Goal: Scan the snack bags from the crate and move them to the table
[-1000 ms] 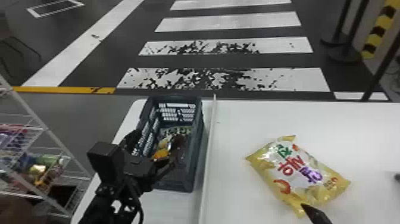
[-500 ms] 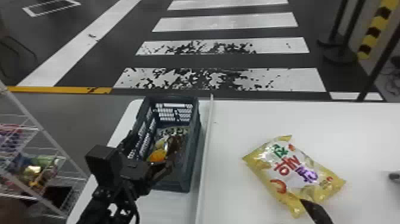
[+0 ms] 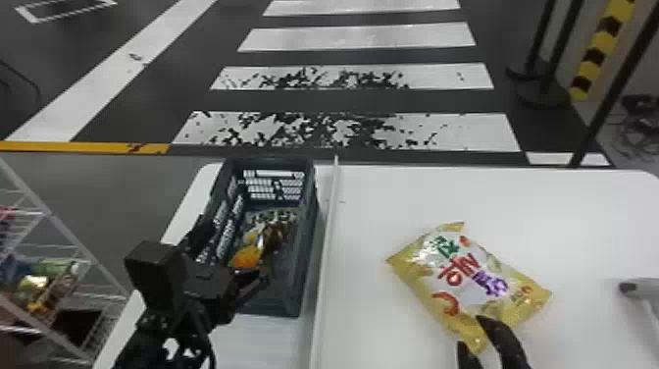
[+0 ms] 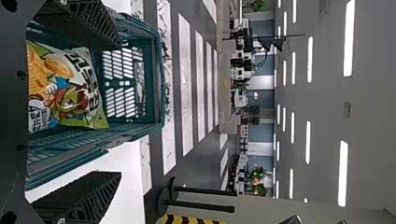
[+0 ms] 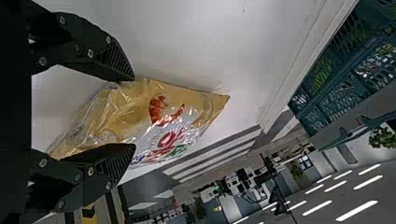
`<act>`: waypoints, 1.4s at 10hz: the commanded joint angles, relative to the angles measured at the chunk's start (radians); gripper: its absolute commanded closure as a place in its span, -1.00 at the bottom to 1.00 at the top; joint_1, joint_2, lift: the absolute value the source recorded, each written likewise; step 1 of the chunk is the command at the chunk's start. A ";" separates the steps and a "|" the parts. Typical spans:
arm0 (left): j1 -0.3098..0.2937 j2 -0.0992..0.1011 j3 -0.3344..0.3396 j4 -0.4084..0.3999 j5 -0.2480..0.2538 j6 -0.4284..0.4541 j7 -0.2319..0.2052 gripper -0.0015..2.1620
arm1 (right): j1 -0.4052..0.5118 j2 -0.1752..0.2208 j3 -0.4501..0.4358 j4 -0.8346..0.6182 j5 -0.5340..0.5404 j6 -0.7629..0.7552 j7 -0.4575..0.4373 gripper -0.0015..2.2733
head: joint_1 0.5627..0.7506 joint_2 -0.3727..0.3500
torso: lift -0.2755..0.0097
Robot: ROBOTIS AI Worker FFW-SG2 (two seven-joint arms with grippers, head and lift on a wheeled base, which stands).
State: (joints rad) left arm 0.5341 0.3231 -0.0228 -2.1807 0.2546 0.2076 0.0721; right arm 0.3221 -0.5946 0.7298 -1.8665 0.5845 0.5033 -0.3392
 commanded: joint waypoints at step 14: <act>-0.013 0.001 -0.032 0.015 -0.014 -0.003 0.000 -0.97 | 0.118 0.136 -0.369 -0.573 -0.483 0.380 0.144 0.97 | 0.41 0.28 | 0.27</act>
State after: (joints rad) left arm 0.5215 0.3237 -0.0550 -2.1660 0.2412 0.2054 0.0721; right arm 0.4326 -0.4804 0.4101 -2.4085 0.1676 0.8532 -0.2012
